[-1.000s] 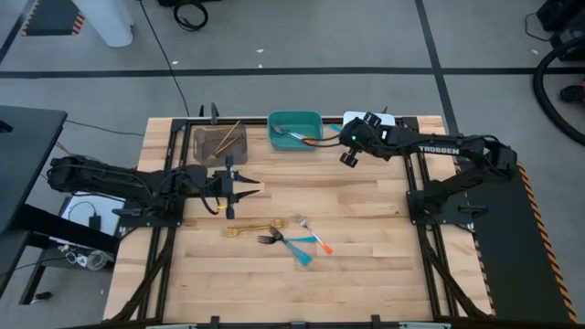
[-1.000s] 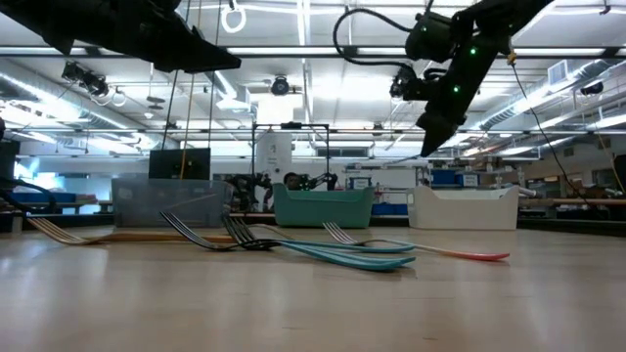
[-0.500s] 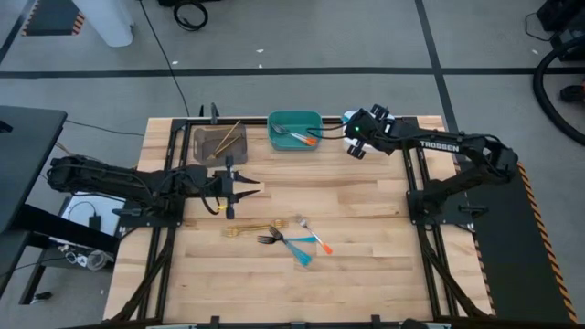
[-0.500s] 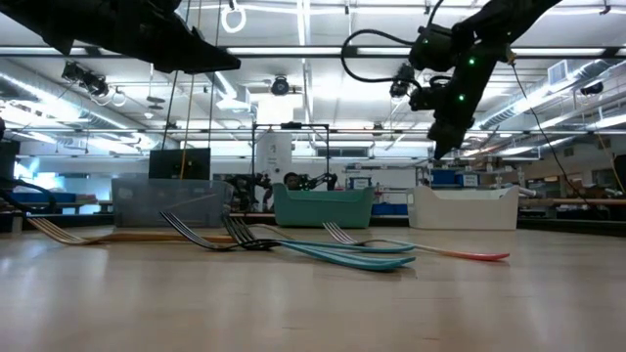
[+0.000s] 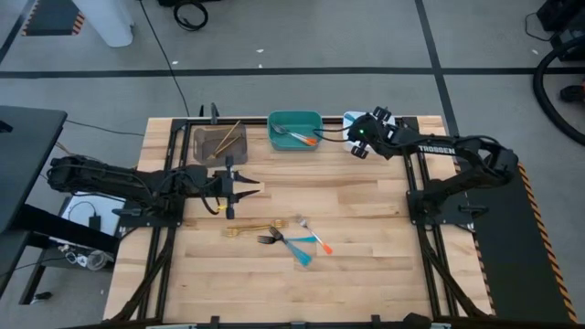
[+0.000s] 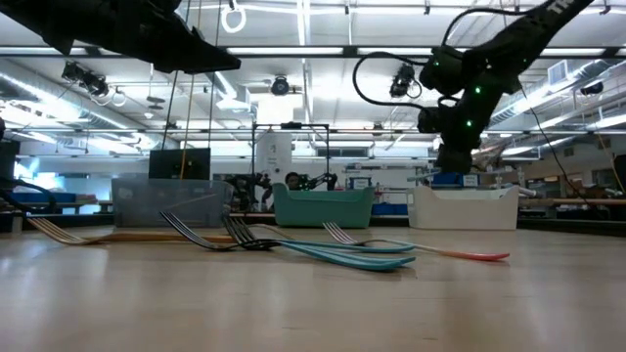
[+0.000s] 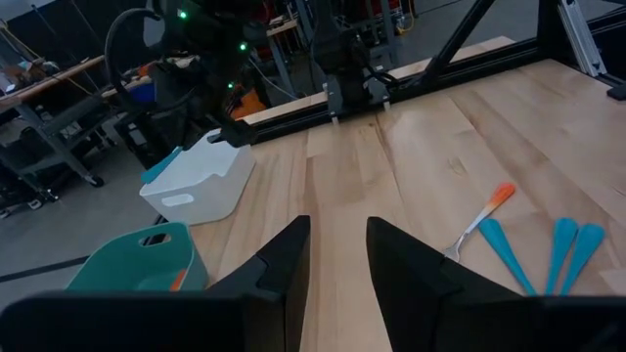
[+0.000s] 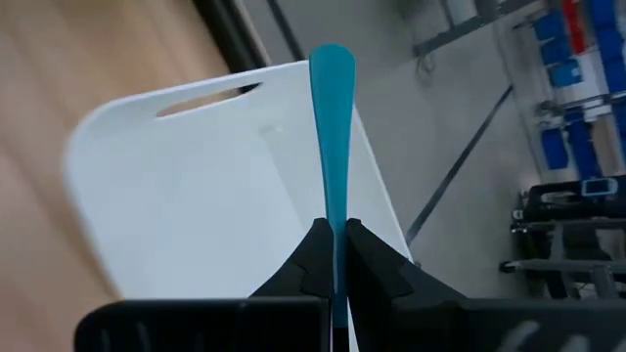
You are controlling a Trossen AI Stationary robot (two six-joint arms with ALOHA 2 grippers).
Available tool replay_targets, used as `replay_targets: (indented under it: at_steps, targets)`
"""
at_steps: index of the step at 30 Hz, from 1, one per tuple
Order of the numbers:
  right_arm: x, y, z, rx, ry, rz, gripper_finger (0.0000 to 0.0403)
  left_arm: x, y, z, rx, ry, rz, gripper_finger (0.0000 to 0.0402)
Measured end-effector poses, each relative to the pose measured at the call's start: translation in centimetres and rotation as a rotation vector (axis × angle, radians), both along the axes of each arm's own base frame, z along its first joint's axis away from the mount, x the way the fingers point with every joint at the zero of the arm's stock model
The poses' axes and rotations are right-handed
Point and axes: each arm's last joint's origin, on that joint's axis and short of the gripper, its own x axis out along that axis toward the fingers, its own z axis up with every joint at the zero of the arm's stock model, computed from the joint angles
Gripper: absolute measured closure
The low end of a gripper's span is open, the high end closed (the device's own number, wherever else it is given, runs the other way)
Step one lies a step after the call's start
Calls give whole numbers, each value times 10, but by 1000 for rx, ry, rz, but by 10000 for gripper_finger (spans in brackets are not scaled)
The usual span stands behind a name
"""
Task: Sort silverware by color (type)
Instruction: Put the blue fork into the white bin
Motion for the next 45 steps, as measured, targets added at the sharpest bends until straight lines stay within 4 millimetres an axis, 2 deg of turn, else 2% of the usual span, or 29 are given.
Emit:
replay_targets:
  at_steps: [9, 22, 45]
  targets:
    - [-12, -7, -17, -103, -17, -18, 384, 0, 0, 0, 0, 0, 0, 290]
    - [-24, 0, -39, -151, 88, 9, 384, 0, 0, 0, 1, 0, 0, 290]
    - [-30, -10, -40, -151, 68, 140, 384, 0, 0, 0, 1, 0, 0, 290]
